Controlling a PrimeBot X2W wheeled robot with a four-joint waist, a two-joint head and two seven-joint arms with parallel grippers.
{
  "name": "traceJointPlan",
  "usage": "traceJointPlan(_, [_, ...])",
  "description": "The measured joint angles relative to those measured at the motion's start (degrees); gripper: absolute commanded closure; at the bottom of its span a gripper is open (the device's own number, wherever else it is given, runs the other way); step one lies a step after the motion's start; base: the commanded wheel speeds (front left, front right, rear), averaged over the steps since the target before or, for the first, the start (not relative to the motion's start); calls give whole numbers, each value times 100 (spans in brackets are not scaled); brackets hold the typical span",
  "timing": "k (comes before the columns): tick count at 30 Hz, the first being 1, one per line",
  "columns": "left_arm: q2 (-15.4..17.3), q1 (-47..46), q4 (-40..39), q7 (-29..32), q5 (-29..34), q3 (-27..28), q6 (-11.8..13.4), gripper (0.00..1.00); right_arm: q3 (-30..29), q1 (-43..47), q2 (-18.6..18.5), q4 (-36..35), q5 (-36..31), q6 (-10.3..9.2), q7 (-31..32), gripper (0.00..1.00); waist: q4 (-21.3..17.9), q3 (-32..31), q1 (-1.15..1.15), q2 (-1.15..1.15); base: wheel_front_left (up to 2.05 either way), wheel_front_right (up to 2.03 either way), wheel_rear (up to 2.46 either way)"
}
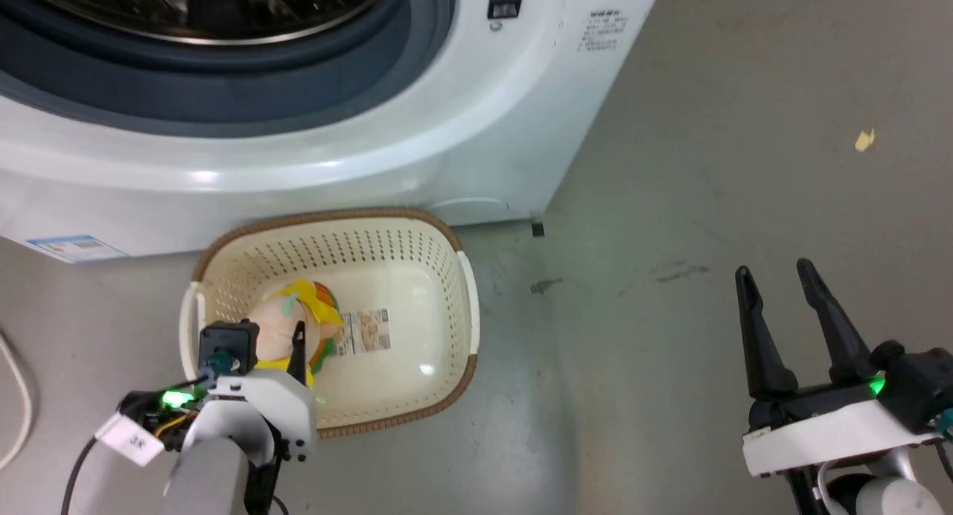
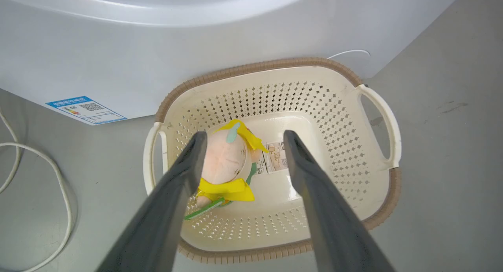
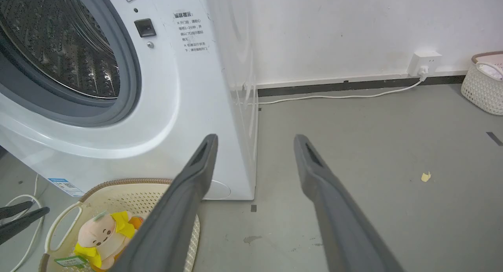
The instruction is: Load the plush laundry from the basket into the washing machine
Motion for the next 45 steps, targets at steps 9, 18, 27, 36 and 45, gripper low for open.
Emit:
traceJointPlan(9, [318,-467,636,272,-62,-77,26,0,80,-133,0,-93,258,-1,-107,0,-155,460,0,0,0,0,0])
traceJointPlan(18, [647,-896,1181,430,-197,-159,77,0,221,-254,0,-162,357,0,-209,0,-360,914,0,0,0,0,0])
traceJointPlan(27, [1035,-1479,1588,778,-62,-513,69,0,314,-370,0,-212,633,0,-314,0,-565,1387,0,0,0,0,0])
traceJointPlan(36, [1262,-1983,1951,1099,-53,-758,14,0,390,-540,0,-255,892,0,-412,0,-780,1881,0,0,0,0,0])
traceJointPlan(45, [1404,-2368,2313,1312,-153,-946,-67,100,402,-685,0,-300,1054,0,-526,0,-976,2336,0,0,0,0,0])
